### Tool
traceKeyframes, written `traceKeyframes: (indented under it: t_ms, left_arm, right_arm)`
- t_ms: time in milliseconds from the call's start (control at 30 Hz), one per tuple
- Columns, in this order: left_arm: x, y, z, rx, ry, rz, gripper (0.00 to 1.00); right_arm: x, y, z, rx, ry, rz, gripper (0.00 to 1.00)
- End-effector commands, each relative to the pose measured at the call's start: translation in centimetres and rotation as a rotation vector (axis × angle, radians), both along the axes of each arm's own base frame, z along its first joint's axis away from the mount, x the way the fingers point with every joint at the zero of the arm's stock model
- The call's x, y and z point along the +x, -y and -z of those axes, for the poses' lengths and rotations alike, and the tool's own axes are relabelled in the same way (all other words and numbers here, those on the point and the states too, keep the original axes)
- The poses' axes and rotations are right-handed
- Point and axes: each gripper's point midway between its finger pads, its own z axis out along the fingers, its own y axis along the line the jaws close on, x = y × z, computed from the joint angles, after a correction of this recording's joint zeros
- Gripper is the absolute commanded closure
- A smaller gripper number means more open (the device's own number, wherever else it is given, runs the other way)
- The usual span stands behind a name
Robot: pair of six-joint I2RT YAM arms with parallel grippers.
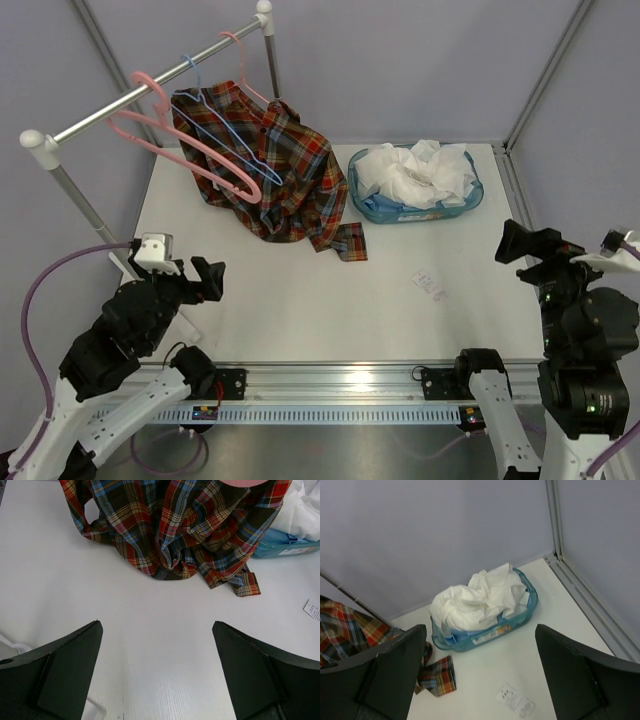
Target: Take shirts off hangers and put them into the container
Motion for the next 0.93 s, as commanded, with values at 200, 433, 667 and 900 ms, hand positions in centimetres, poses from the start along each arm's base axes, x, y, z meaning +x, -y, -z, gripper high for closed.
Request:
traceKeyframes:
  t_ms: [200, 433, 667, 900]
  left_arm:
    - [-1.8, -3.3, -1.5, -0.072, 0.064, -0.090, 0.01]
    - [-2.1, -4.0, -1.5, -0.073, 0.085, -0.110, 0.01]
    - [-1.9, -3.9, -1.0, -0.055, 0.071, -0.113, 0.01]
    - [-1.8, -3.7, -1.1, -0.055, 0.068, -0.108, 0.01]
  right_arm:
    - [-3.2, -0.1, 4.7, 0.004, 0.015, -0.005, 0.00]
    - [-2.9, -0.5, 5.8, 0.010, 0.013, -0.035, 0.00]
    - [-2.8, -0.5, 5.6, 0.011, 0.016, -0.039, 0.01]
    - [-2.9, -0.6, 5.5, 0.008, 0.020, -0.047, 0.00]
